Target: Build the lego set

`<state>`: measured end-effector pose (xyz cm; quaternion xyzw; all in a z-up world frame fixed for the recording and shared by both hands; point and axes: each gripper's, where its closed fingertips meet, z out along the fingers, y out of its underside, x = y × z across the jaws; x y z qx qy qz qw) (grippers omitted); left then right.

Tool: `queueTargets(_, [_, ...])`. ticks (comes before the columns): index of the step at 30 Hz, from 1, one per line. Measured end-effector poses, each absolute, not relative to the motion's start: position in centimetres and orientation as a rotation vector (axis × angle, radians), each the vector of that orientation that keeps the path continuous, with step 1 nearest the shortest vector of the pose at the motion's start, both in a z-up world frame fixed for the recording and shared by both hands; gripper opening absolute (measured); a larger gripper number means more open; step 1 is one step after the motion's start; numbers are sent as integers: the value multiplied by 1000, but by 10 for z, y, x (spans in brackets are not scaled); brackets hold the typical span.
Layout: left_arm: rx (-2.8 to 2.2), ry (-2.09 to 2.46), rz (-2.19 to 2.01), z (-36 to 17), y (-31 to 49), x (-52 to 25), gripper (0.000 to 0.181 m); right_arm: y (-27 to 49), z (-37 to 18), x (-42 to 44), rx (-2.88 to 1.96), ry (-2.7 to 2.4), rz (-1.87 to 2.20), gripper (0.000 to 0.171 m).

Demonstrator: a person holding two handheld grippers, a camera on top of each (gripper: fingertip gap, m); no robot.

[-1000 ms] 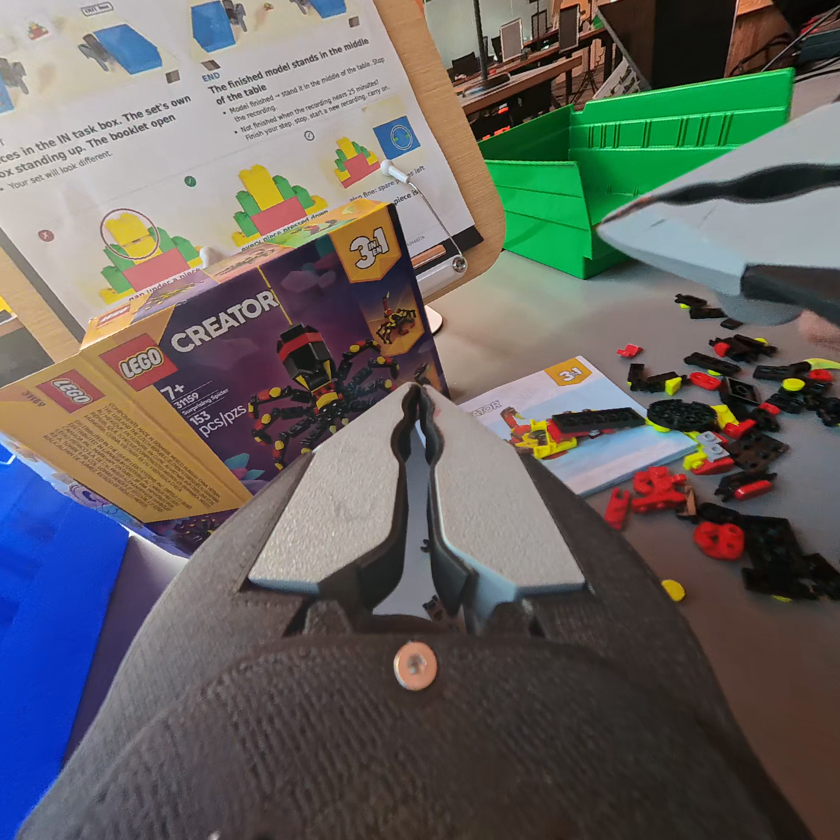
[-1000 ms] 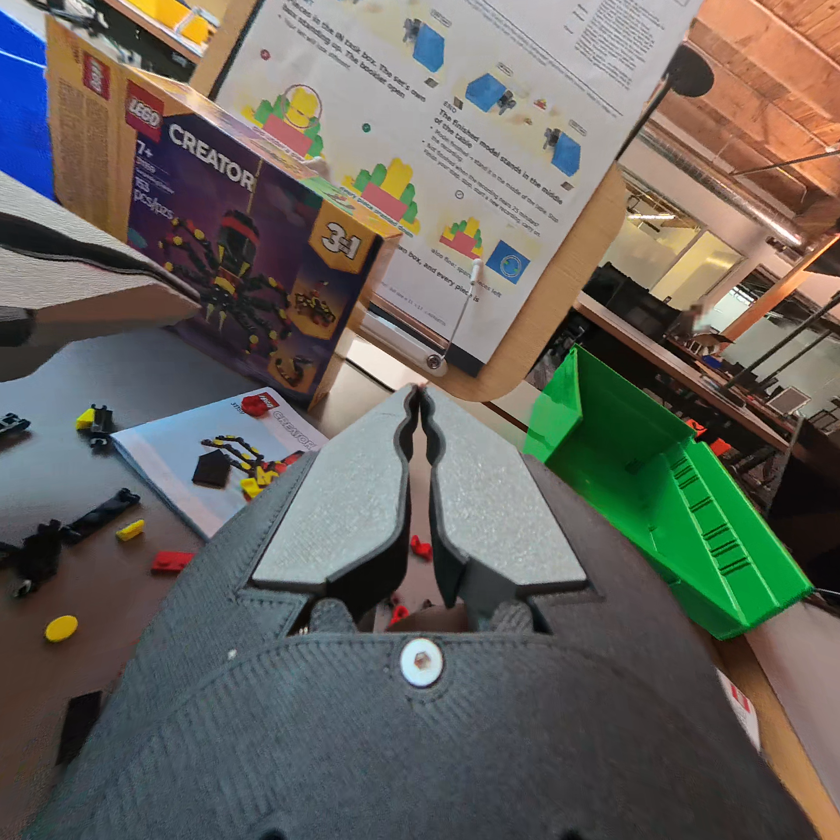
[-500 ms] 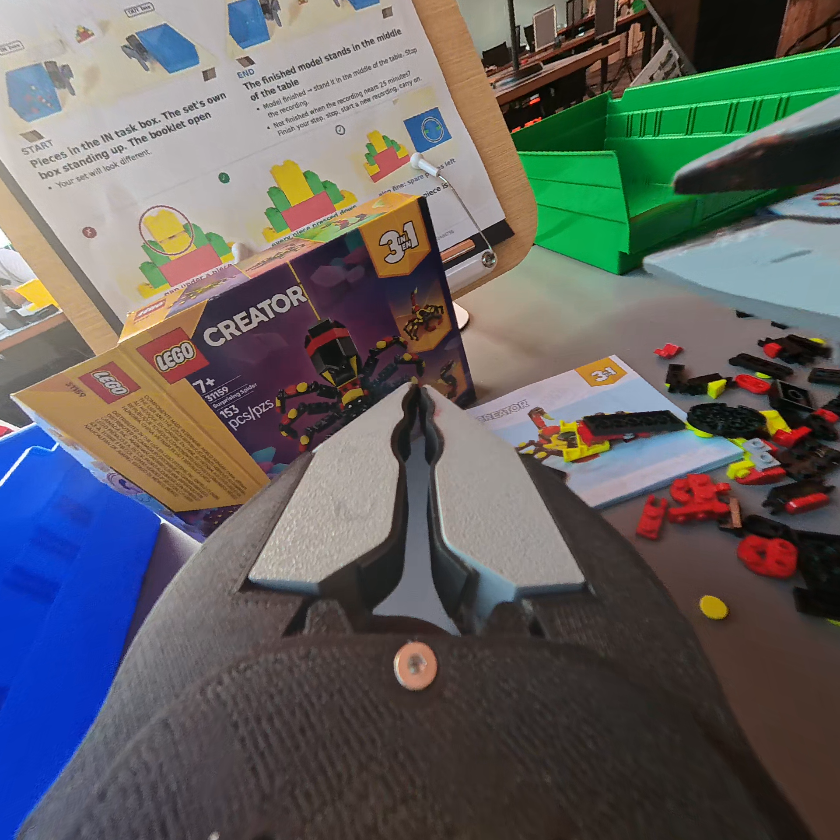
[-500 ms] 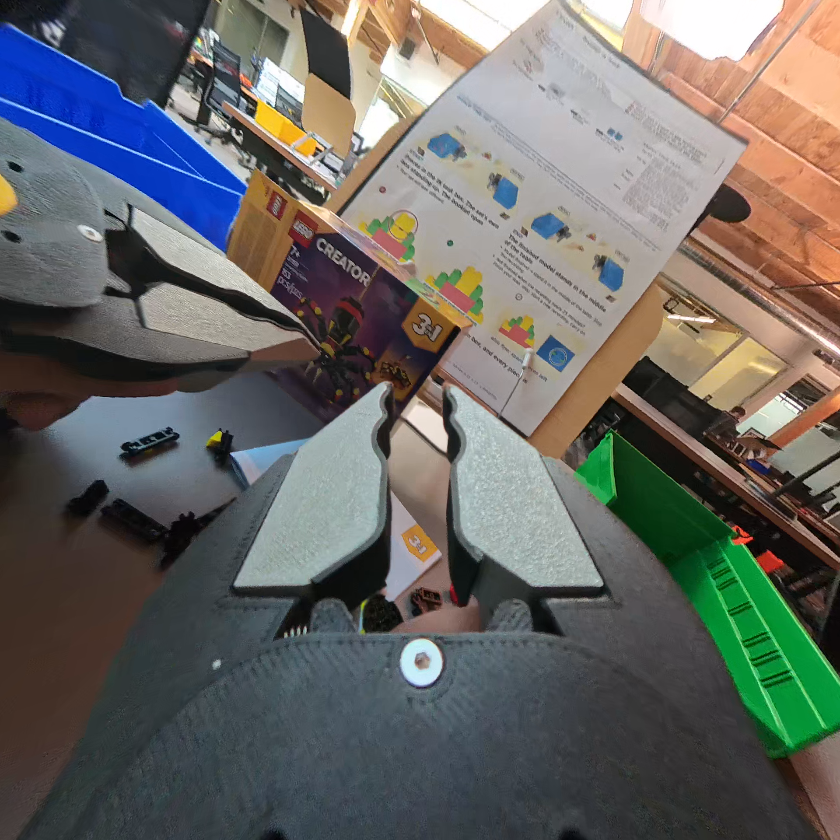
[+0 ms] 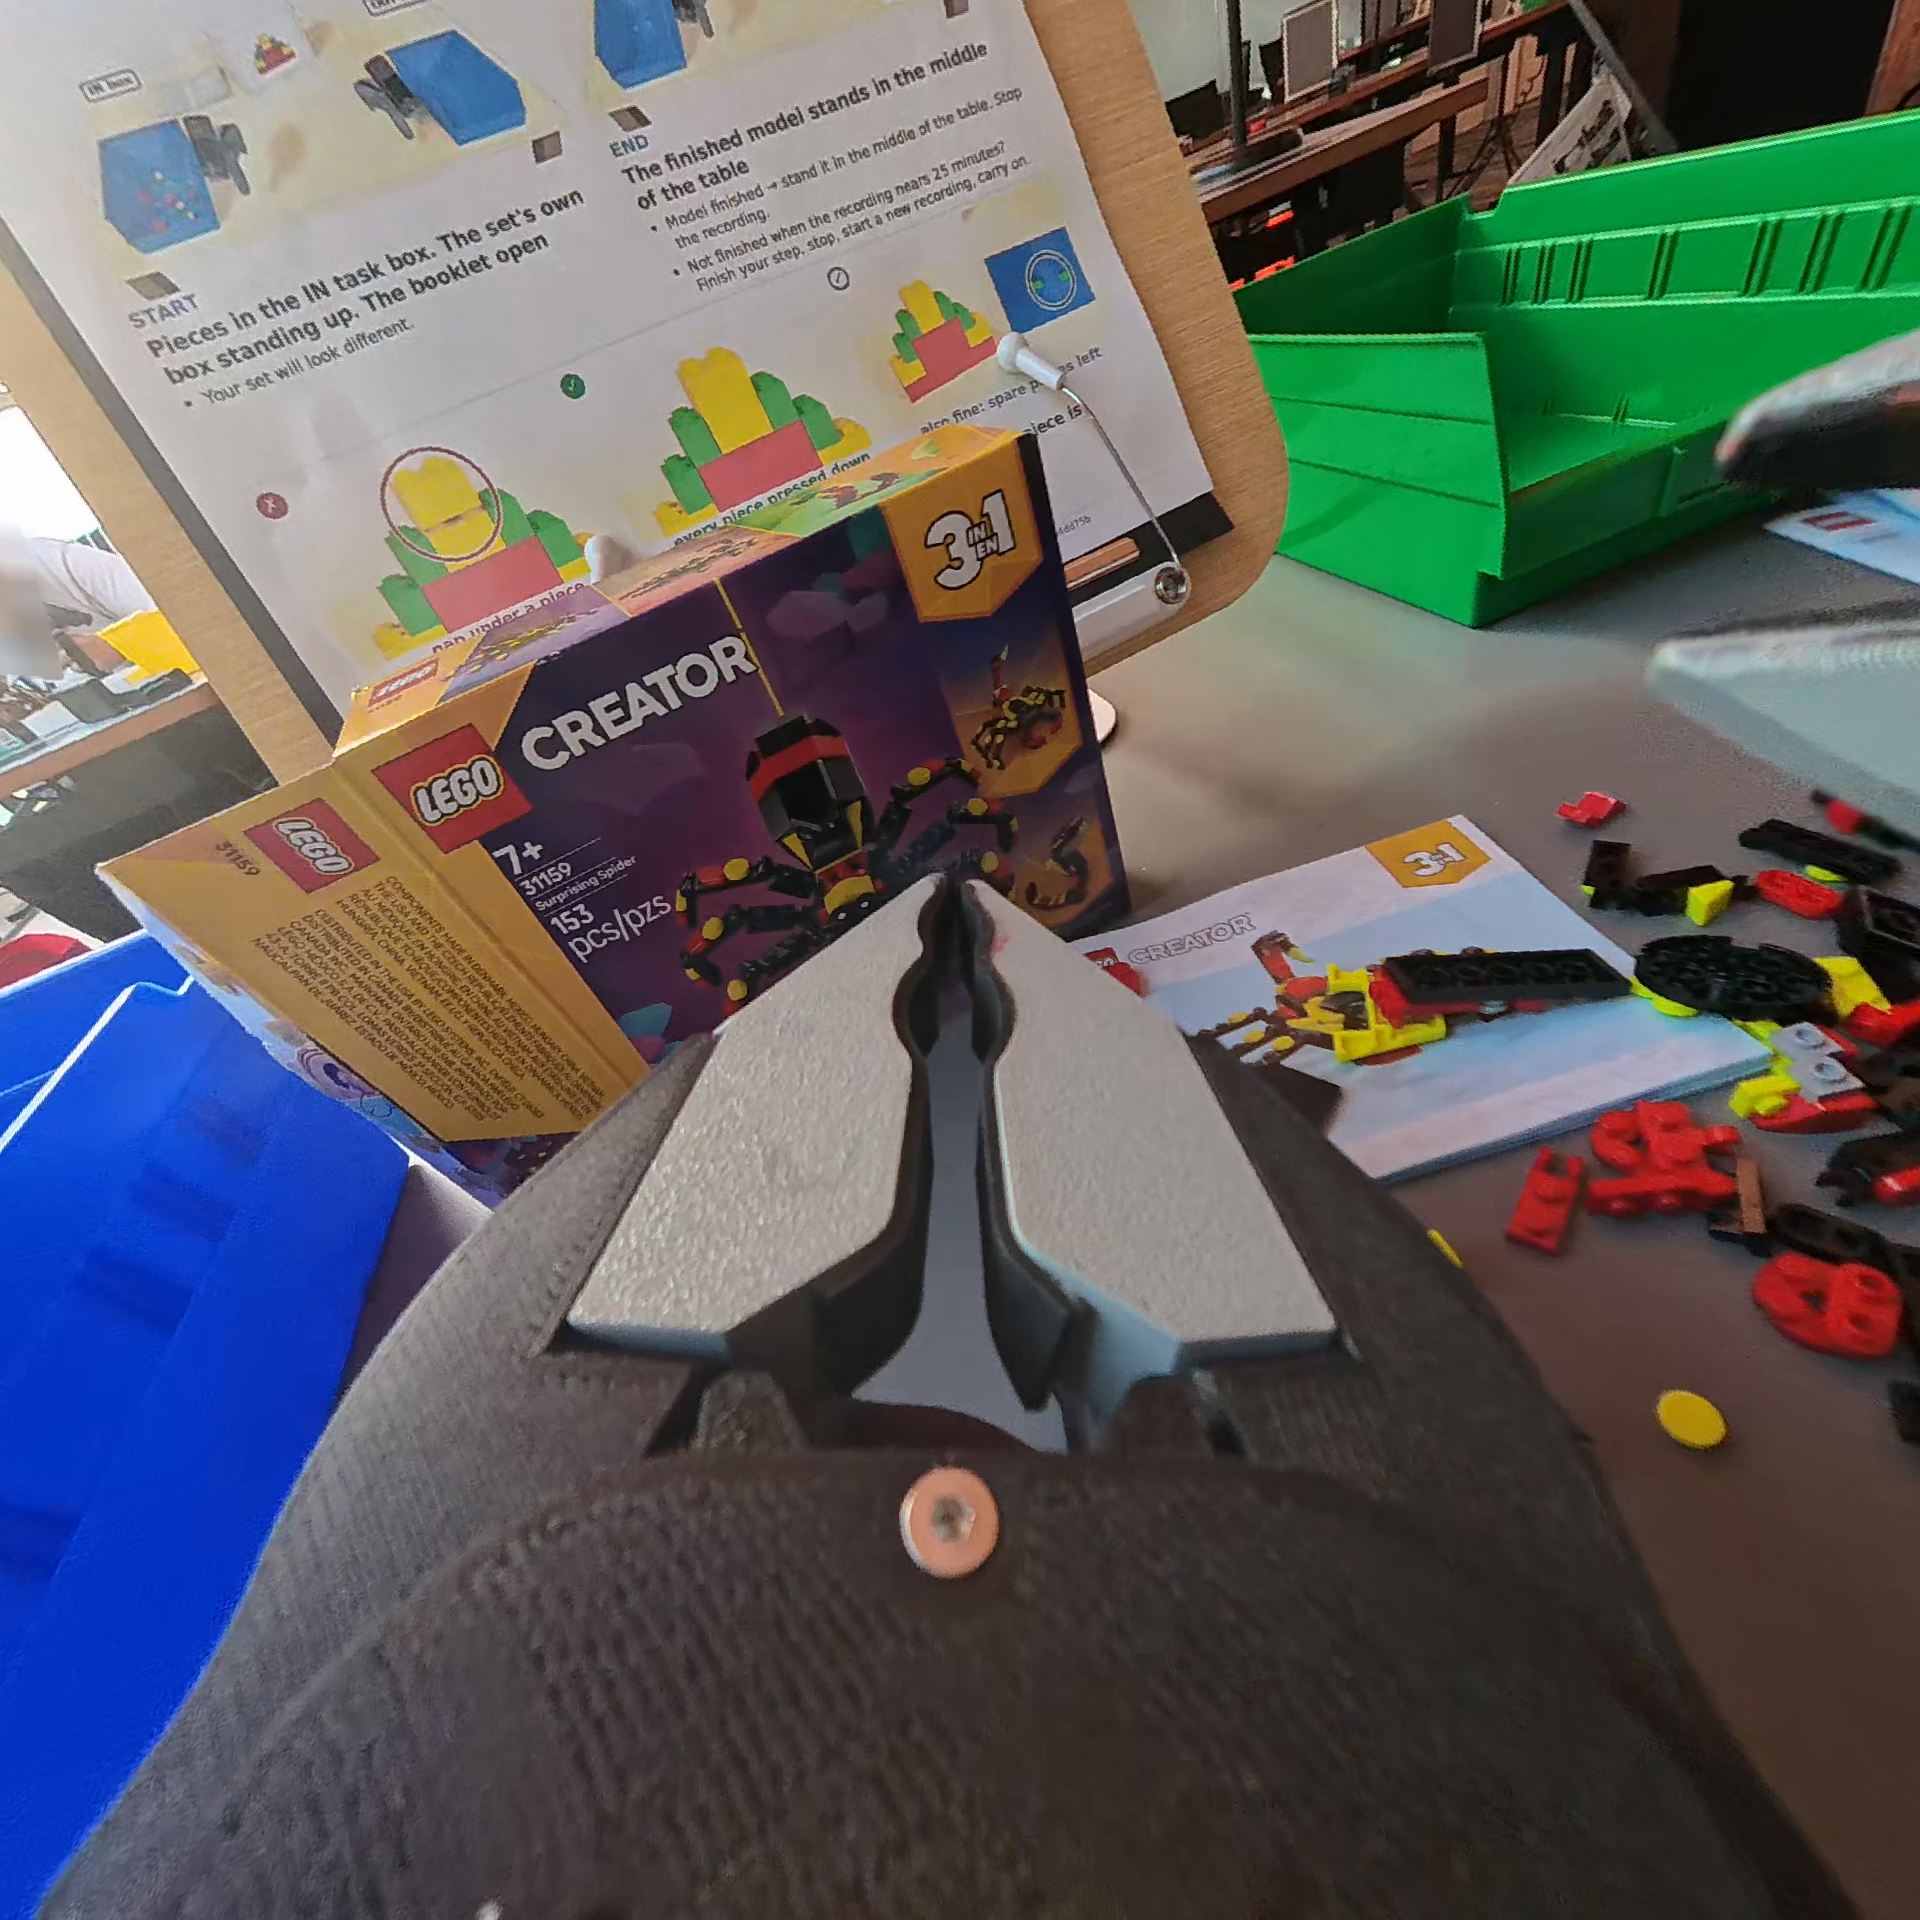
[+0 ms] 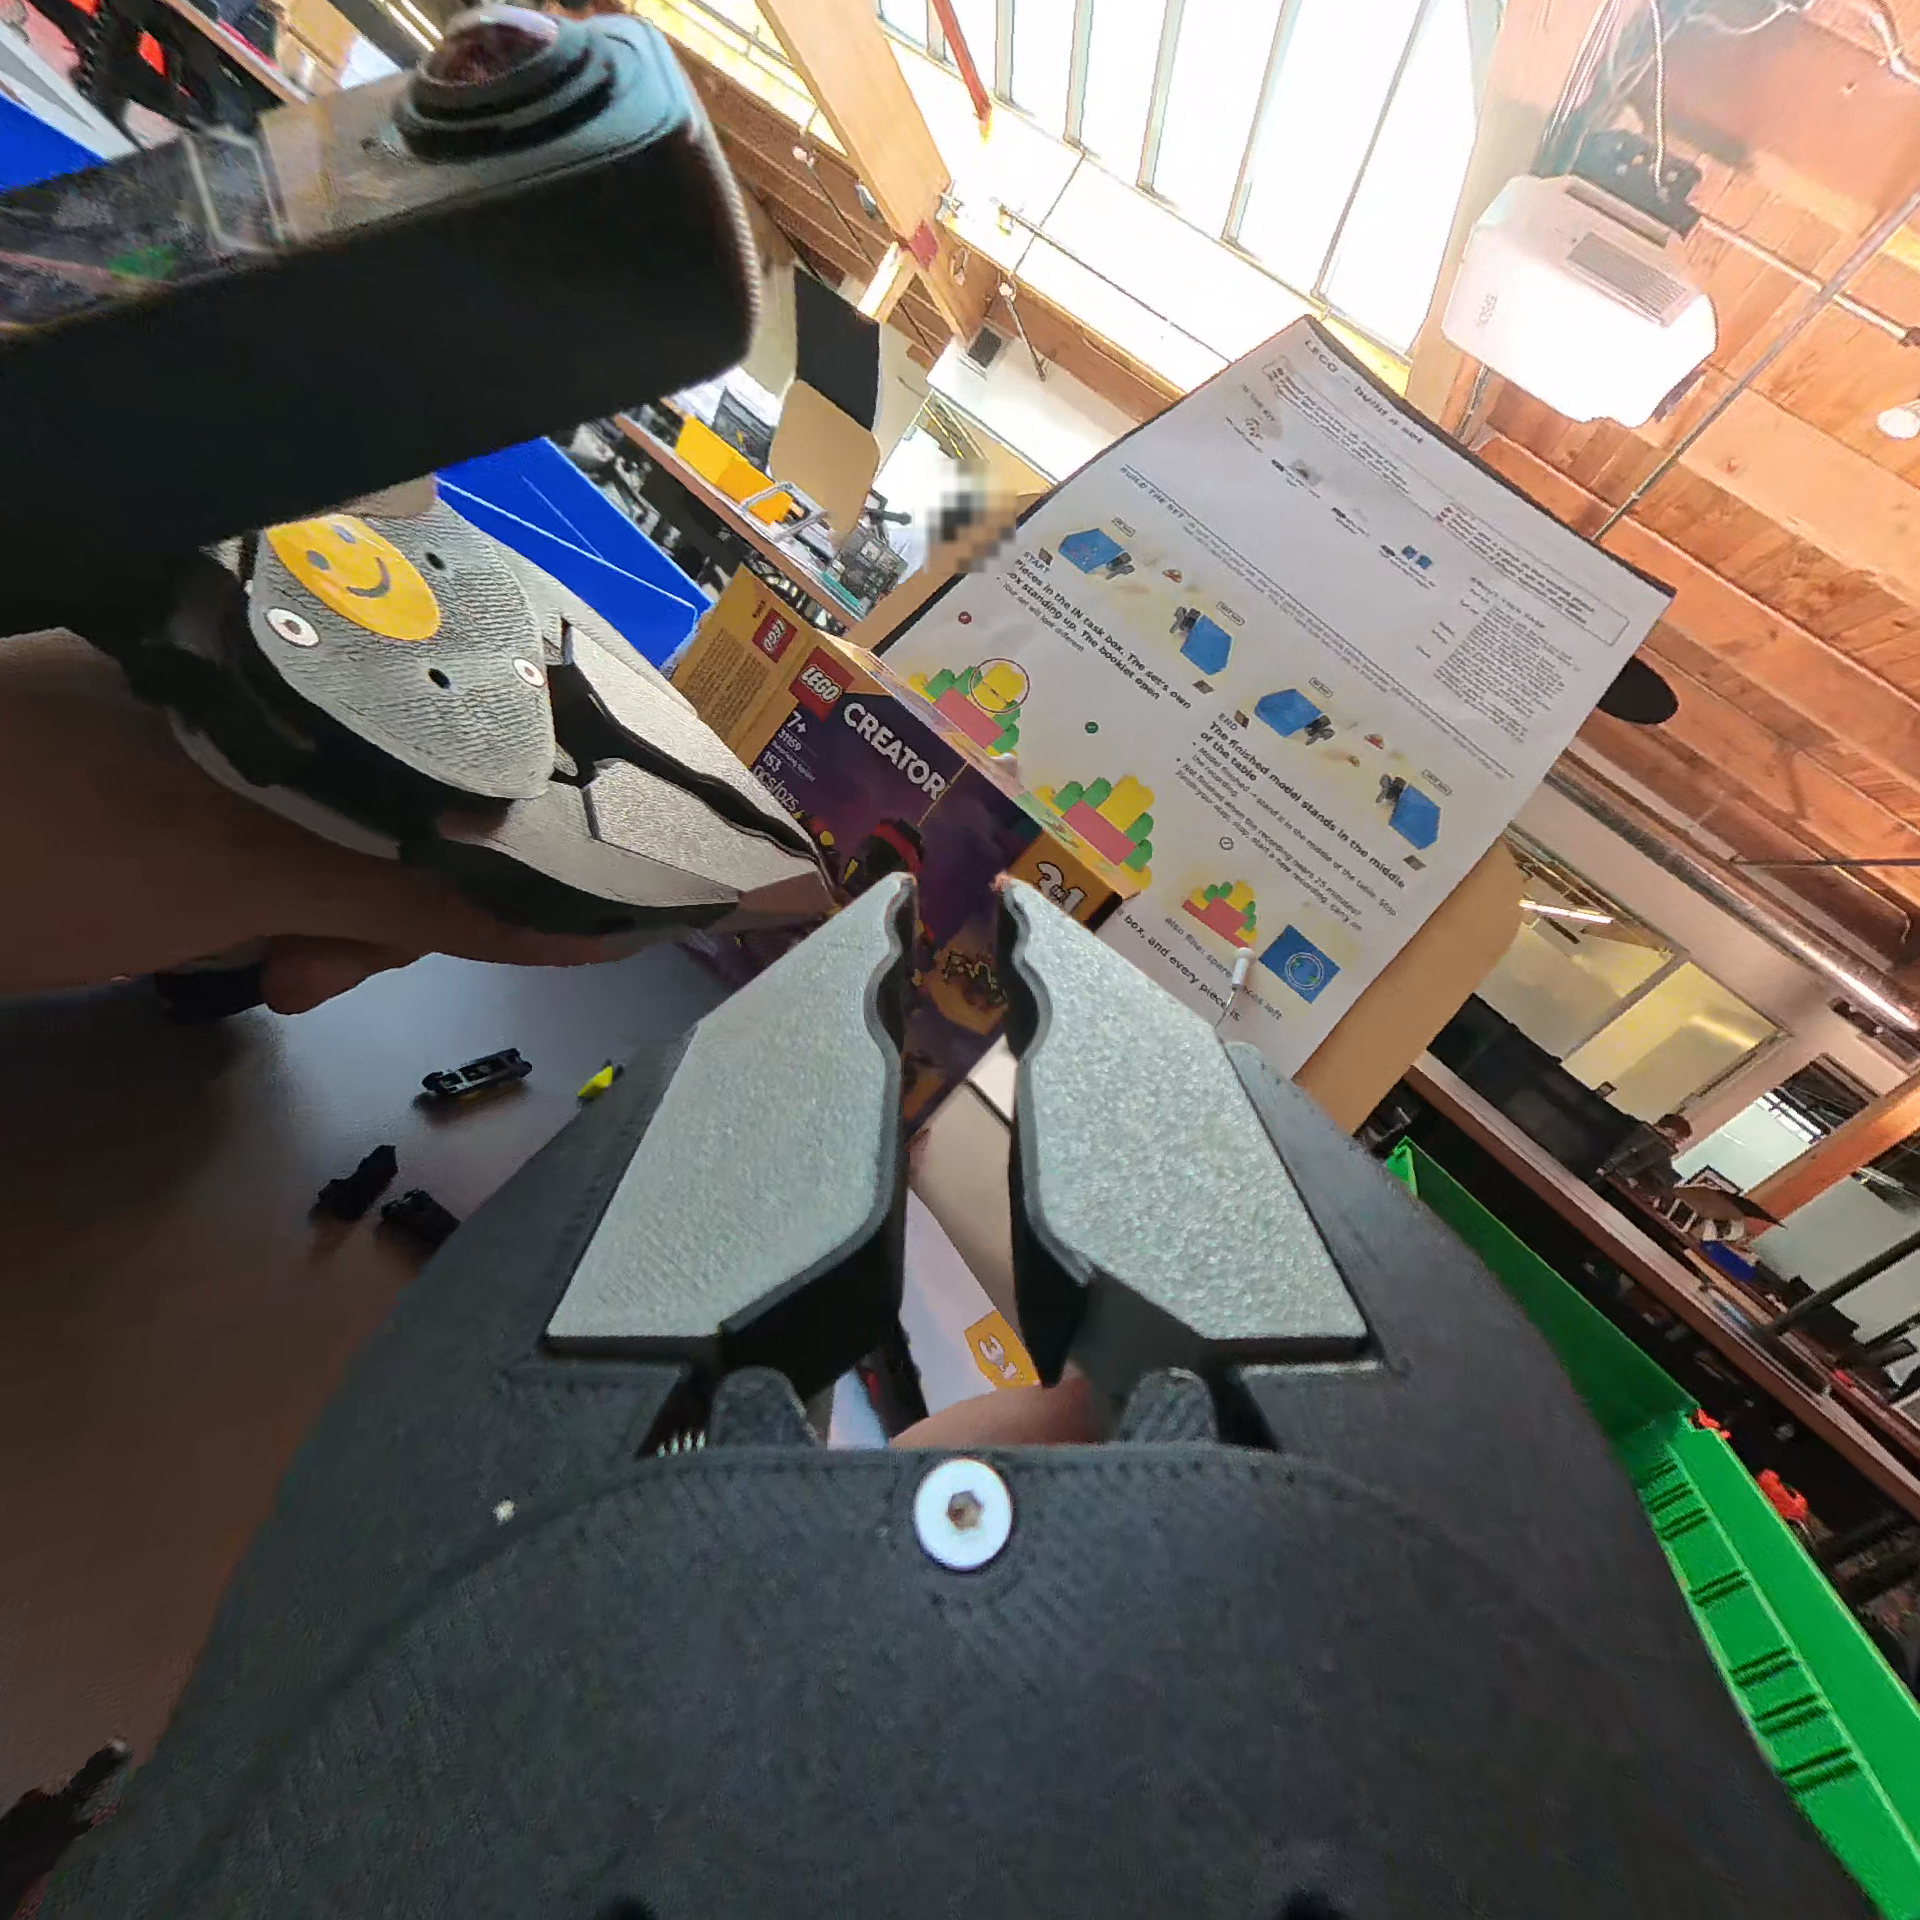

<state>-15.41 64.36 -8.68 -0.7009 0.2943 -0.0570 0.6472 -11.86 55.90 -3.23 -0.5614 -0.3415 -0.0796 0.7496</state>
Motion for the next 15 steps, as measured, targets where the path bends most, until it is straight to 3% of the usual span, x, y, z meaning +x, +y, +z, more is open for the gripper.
queueTargets(8, [-1597,658,-148,-86,643,-156,0,580,-55,-103,-1342,-743,-203,2])
queueTargets(15, [-1598,691,-203,-87,639,-155,26,595,-67,-82,-1451,-657,-146,0])
